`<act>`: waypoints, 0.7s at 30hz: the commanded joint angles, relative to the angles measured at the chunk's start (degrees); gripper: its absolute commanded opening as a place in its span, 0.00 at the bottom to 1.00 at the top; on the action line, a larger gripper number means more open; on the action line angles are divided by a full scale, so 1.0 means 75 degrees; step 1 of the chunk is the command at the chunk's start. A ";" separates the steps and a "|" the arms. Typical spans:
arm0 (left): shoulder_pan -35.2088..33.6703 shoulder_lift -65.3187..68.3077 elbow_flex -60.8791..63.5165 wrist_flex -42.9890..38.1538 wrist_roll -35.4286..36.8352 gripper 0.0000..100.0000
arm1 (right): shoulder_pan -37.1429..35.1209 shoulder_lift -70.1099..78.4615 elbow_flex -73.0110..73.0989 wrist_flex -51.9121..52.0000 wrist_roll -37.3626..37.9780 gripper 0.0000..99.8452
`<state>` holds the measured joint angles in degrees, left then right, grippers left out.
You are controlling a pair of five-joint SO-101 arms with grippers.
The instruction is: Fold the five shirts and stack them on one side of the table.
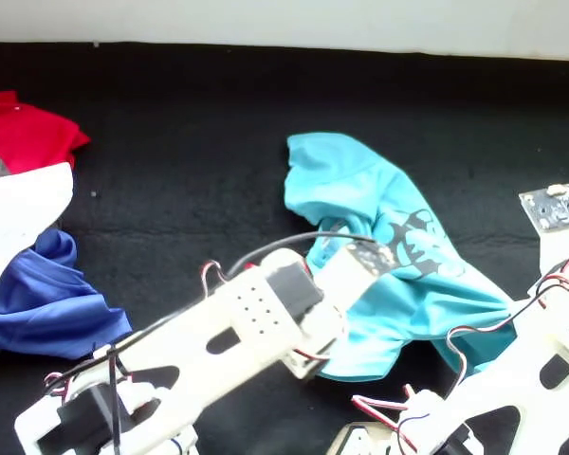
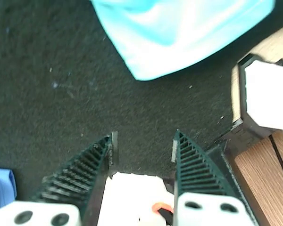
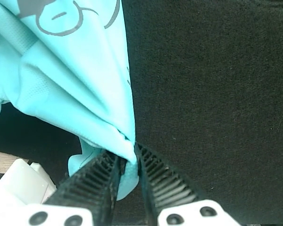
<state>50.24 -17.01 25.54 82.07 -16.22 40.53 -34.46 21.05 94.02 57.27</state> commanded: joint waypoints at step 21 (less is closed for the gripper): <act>0.0123 0.3323 -0.0885 -0.1536 0.0035 0.20 | 0.0053 -0.0064 0.0193 -0.0006 0.0094 0.01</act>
<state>50.77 6.73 21.05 71.96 -16.22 40.53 -34.46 22.99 94.02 57.27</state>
